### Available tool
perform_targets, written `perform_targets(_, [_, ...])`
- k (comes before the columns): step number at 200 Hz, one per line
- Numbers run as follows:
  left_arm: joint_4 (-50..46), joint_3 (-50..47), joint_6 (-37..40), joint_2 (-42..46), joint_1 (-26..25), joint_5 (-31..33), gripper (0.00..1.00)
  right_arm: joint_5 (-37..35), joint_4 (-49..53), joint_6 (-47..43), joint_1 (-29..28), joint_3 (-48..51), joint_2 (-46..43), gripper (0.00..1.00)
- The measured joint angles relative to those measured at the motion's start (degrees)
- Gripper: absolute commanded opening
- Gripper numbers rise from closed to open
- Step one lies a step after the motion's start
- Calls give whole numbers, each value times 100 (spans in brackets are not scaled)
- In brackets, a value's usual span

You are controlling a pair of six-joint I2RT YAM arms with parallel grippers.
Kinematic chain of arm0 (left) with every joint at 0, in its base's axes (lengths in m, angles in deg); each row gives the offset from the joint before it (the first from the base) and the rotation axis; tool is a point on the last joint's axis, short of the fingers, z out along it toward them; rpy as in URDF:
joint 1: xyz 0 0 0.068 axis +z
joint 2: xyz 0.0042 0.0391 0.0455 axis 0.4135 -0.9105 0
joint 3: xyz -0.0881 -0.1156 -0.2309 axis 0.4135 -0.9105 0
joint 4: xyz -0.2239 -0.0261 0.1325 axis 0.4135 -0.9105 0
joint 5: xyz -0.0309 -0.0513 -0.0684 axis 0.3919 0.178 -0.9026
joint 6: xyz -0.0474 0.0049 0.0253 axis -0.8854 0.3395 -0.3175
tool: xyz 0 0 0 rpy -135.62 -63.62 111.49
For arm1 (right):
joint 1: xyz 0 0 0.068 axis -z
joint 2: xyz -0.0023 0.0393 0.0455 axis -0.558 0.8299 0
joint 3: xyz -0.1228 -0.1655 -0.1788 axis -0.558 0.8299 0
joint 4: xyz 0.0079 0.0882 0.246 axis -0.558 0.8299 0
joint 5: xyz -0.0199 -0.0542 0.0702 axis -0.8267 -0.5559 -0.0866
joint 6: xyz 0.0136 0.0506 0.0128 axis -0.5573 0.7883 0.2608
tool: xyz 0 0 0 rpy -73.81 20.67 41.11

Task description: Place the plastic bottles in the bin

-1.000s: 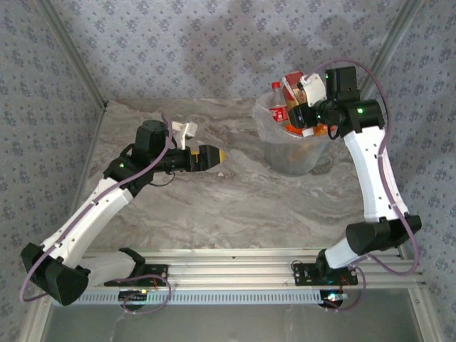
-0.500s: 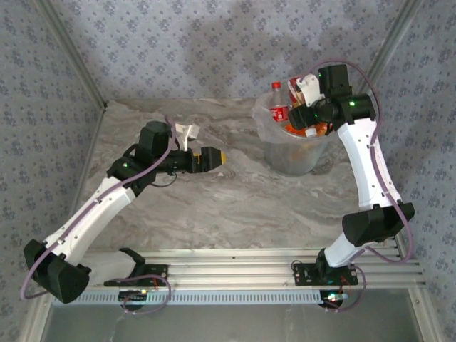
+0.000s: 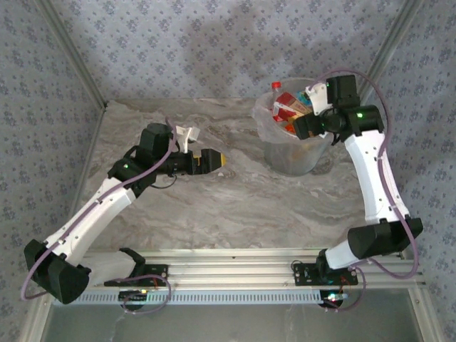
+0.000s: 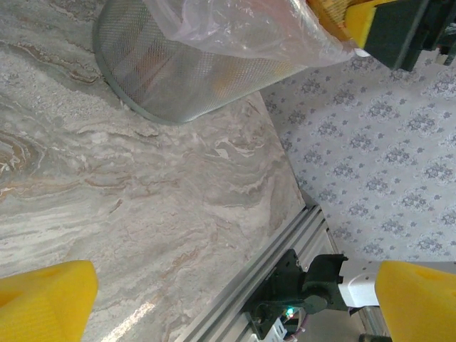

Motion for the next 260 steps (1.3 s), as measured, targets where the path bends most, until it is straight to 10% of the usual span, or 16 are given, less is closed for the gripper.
perform_targets(84, [33,-59,0,72,0,-17,100,461,-437,710,389,262,-457,93])
perform_targets(142, [42,-68,2,74,0,-17,100,527,-632,1104,293,258,-210,66])
perform_targets(260, [85,-216,0,271,0,-17,100,691,-953,1226,-140,339,2,70])
